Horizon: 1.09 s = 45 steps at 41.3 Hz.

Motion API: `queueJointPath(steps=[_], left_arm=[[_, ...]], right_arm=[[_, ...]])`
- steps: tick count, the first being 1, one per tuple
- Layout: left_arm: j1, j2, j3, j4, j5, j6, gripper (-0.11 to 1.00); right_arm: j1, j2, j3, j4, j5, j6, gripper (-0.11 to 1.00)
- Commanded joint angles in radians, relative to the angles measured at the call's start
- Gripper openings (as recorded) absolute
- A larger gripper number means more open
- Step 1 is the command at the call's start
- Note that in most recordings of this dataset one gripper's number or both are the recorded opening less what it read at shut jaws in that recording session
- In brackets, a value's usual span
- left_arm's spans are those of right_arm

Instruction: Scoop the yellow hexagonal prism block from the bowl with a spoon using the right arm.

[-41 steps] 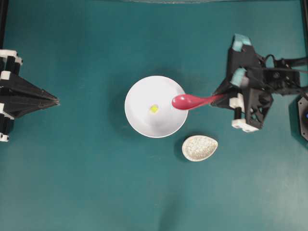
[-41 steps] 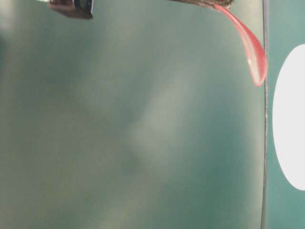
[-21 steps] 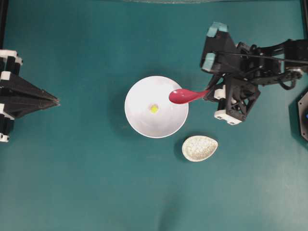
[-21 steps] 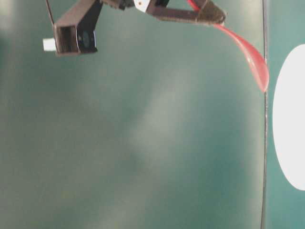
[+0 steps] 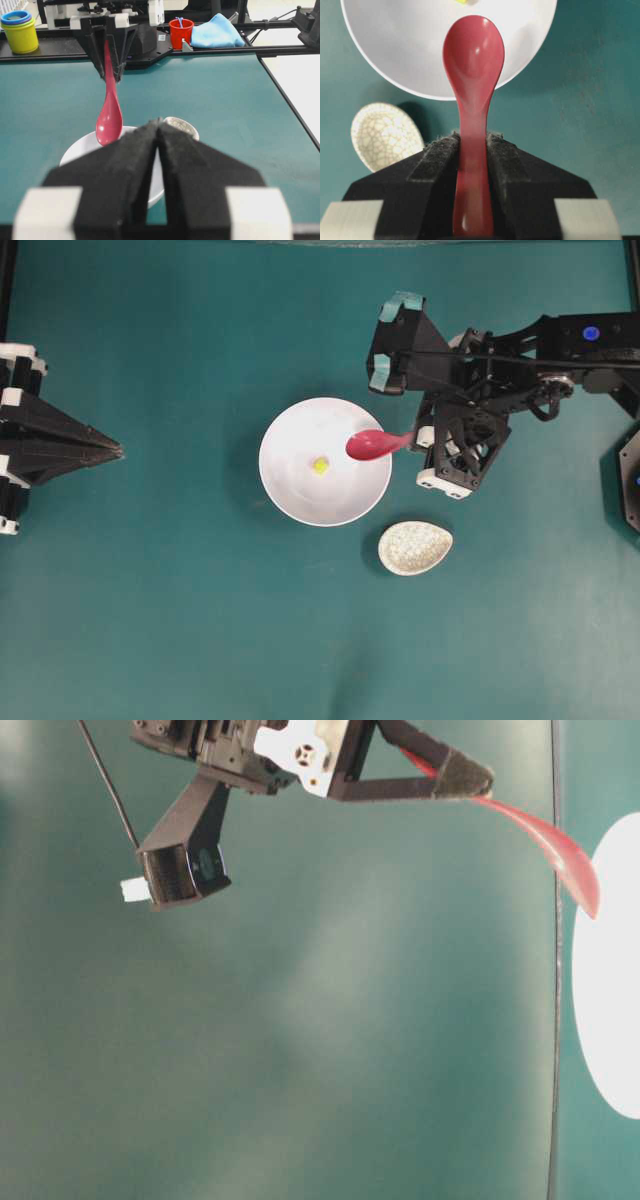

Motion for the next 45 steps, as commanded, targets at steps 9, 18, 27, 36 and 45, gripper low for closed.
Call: queueJointPath(steps=[9, 18, 27, 36, 45], left_arm=[[0.0, 0.008, -0.021, 0.002, -0.005, 0.002, 0.07], [0.0, 0.008, -0.021, 0.002, -0.002, 0.002, 0.07], [0.0, 0.008, -0.021, 0.002, -0.002, 0.002, 0.07], [-0.002, 0.008, -0.021, 0.002, -0.002, 0.002, 0.07], [0.0, 0.008, -0.021, 0.002, -0.002, 0.002, 0.07]], right_arm=[[0.0, 0.029, -0.026, 0.031, 0.003, -0.002, 0.22], [-0.002, 0.057, -0.026, 0.054, 0.006, -0.002, 0.22], [-0.002, 0.072, -0.028, 0.067, 0.006, -0.002, 0.22], [0.0, 0.089, -0.048, 0.08, 0.012, -0.002, 0.22], [-0.002, 0.126, -0.1, 0.08, 0.109, -0.003, 0.22]])
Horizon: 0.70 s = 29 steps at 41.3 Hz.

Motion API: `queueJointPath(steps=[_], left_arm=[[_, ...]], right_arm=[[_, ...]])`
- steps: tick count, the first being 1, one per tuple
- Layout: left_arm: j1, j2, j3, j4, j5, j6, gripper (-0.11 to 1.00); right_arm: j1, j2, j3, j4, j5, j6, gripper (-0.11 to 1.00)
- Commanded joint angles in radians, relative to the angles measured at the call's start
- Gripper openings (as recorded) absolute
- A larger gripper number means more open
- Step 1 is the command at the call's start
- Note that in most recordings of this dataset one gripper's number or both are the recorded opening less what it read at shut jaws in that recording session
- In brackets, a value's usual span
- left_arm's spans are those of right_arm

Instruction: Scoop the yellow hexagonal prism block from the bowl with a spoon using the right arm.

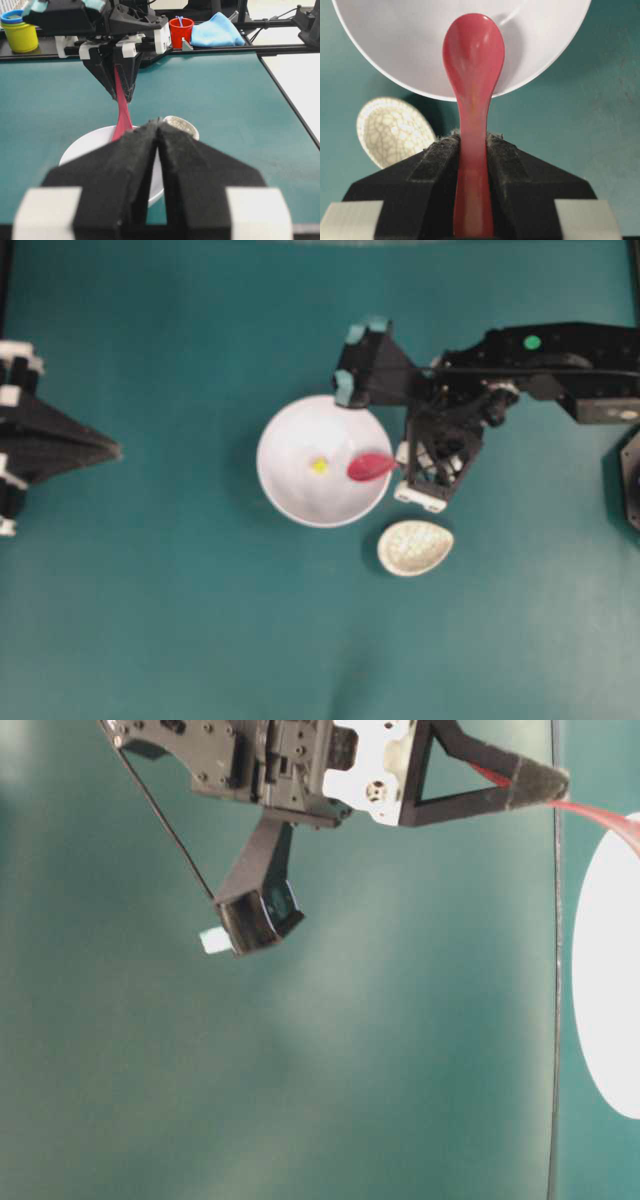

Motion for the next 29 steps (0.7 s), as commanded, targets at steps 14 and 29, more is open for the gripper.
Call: queueJointPath(steps=[14, 29], left_arm=[[-0.002, 0.008, -0.021, 0.003, -0.005, 0.003, 0.07], [-0.002, 0.008, -0.021, 0.003, -0.005, 0.002, 0.07]], right_arm=[[-0.002, 0.049, -0.13, 0.006, 0.104, -0.006, 0.22], [-0.002, 0.071, -0.167, 0.005, 0.13, -0.006, 0.22]])
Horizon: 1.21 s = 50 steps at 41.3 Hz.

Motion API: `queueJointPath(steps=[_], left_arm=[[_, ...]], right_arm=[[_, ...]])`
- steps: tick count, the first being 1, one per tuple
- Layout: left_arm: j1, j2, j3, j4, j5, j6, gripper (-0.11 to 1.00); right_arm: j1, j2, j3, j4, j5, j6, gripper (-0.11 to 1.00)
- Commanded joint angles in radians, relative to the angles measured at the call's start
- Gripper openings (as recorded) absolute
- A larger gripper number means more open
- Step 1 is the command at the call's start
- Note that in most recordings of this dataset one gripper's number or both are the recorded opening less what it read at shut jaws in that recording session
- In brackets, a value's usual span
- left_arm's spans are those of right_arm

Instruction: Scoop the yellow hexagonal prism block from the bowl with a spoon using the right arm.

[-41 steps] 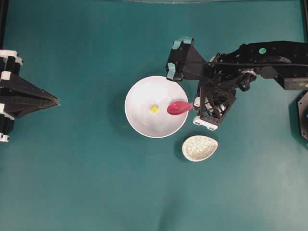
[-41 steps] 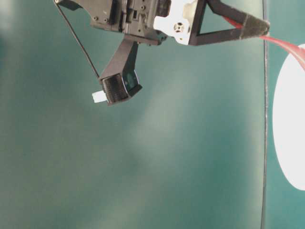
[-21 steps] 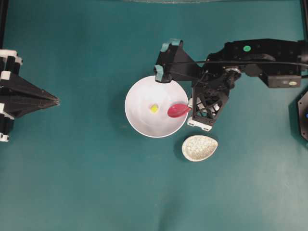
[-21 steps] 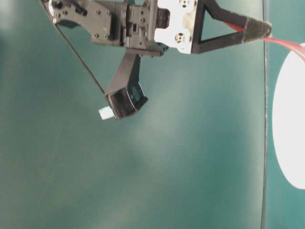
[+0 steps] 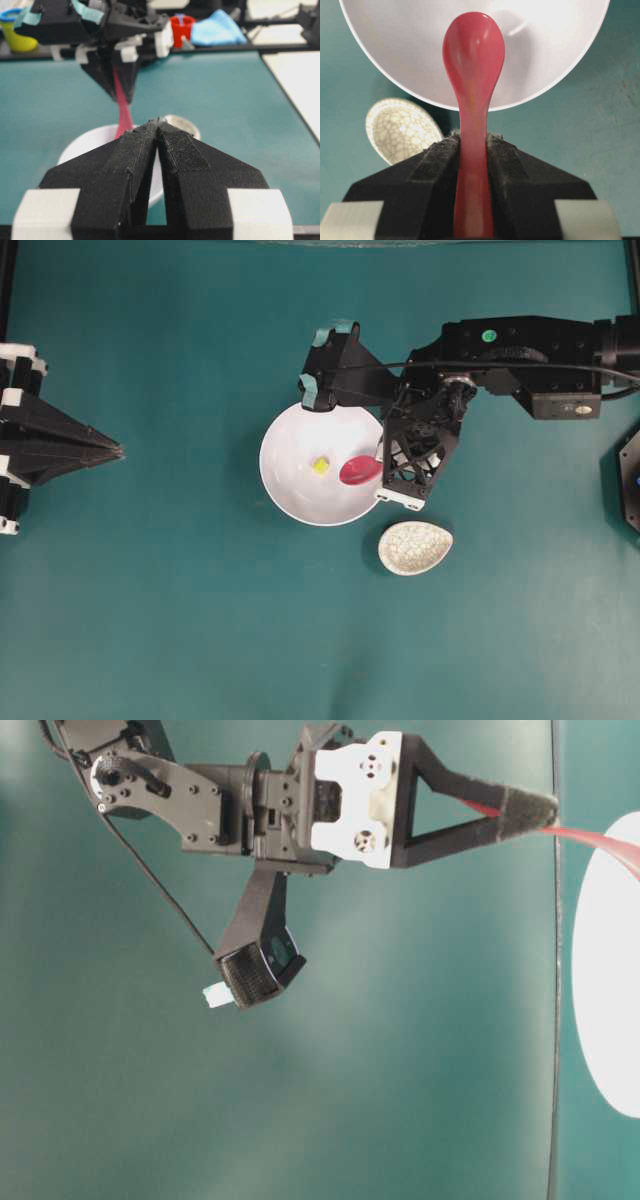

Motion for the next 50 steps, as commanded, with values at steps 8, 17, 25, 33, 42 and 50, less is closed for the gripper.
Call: queueJointPath(steps=[8, 17, 25, 33, 42, 50], left_arm=[[-0.002, 0.008, -0.021, 0.003, -0.005, 0.0, 0.07], [-0.002, 0.006, -0.021, 0.003, -0.005, 0.002, 0.07], [-0.003, 0.006, -0.021, 0.003, -0.005, 0.0, 0.07], [-0.002, 0.006, -0.021, 0.003, -0.005, 0.0, 0.07], [-0.002, 0.006, -0.021, 0.003, -0.005, 0.0, 0.07], [-0.002, 0.006, -0.021, 0.003, -0.005, 0.002, 0.07]], right_arm=[[-0.002, -0.005, -0.031, 0.005, 0.005, 0.0, 0.22], [-0.002, 0.009, -0.031, 0.005, 0.005, -0.002, 0.22], [-0.002, 0.02, -0.031, 0.005, 0.0, -0.002, 0.22], [-0.002, 0.031, -0.031, 0.003, 0.0, -0.002, 0.22], [-0.003, 0.041, -0.031, 0.003, -0.009, -0.003, 0.22], [-0.005, 0.046, -0.031, 0.005, -0.028, -0.003, 0.22]])
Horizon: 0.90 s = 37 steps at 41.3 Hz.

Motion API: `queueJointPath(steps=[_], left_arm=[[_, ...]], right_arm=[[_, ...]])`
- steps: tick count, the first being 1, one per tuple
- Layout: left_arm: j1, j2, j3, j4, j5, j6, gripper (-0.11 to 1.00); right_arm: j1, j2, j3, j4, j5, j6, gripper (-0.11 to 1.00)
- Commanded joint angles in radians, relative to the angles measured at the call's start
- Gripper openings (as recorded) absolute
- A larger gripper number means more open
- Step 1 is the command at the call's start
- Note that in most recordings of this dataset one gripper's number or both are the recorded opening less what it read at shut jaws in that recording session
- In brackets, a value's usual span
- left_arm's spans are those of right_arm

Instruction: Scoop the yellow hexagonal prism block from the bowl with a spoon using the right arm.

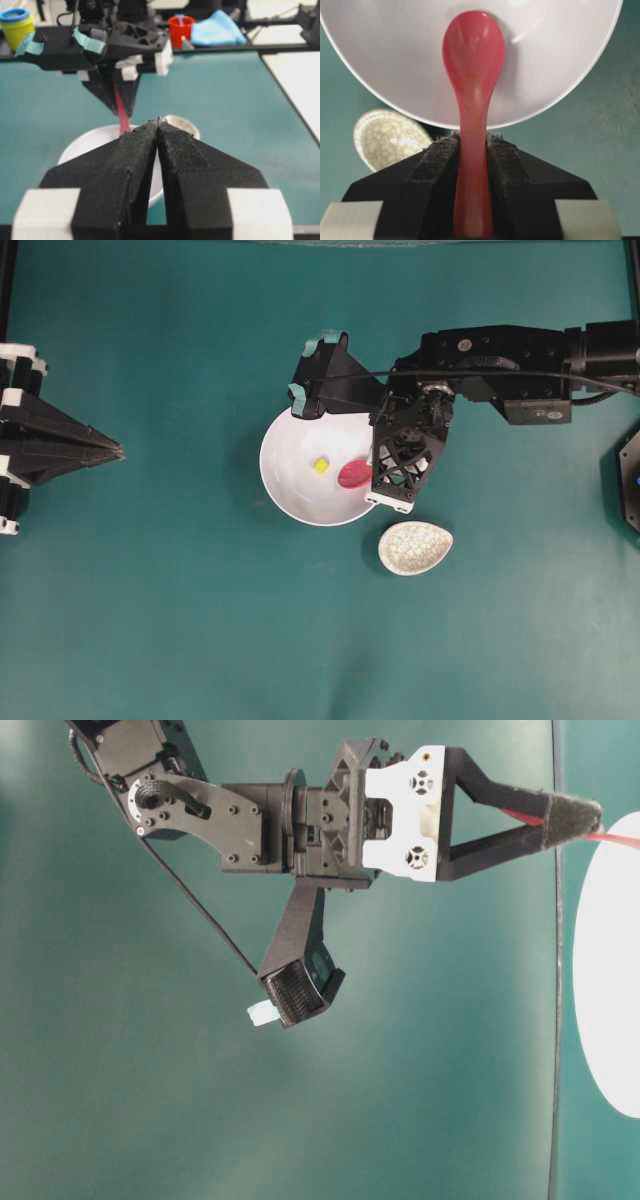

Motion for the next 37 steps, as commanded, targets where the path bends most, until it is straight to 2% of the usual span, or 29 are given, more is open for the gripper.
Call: queueJointPath(steps=[1, 37], left_arm=[[-0.002, 0.006, -0.021, 0.002, -0.005, 0.002, 0.07], [-0.002, 0.006, -0.021, 0.002, -0.005, 0.0, 0.07]], right_arm=[[-0.005, -0.015, -0.025, 0.005, -0.011, -0.002, 0.22], [-0.011, 0.006, -0.025, 0.003, -0.118, -0.028, 0.22]])
